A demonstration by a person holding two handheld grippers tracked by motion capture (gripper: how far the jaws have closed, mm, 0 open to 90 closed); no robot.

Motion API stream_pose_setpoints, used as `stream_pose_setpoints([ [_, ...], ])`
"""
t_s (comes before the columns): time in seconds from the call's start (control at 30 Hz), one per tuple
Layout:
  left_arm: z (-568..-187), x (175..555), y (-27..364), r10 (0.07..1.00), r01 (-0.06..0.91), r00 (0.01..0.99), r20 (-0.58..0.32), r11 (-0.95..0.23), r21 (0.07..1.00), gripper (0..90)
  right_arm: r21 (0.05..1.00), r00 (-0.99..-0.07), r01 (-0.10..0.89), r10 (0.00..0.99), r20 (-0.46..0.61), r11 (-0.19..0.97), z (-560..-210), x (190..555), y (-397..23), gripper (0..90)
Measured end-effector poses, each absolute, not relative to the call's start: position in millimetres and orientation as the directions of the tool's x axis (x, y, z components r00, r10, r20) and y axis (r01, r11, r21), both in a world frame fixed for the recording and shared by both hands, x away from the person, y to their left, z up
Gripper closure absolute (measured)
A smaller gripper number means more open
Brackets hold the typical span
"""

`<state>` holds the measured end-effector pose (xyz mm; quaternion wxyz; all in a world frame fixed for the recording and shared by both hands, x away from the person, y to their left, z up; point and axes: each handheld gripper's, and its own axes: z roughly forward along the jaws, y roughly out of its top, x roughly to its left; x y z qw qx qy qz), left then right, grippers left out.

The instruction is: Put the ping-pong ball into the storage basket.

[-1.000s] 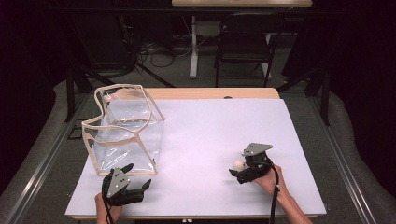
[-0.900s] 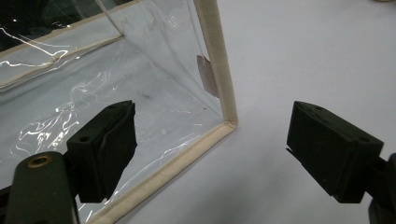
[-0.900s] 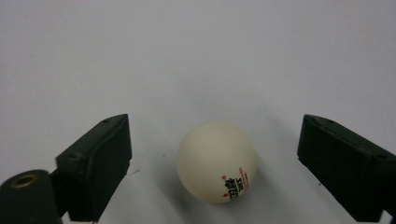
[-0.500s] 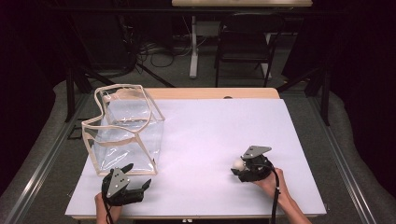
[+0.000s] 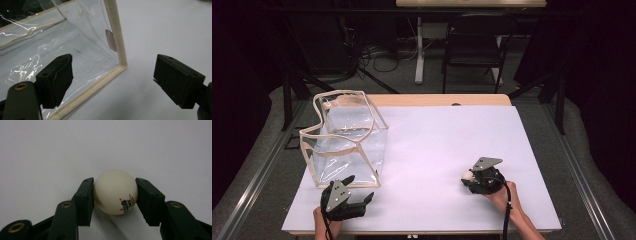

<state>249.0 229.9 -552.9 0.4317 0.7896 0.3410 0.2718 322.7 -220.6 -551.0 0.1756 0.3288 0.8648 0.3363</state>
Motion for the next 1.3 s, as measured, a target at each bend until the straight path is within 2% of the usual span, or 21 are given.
stream_pose_setpoints([
  [1.3,-553.1,248.5,229.8,0.776,0.305,0.616,0.134,-0.393,0.868,15.9,0.797,-0.709,0.331,0.69,-0.143,0.506,-515.4,314.7,-217.2,50.9],
])
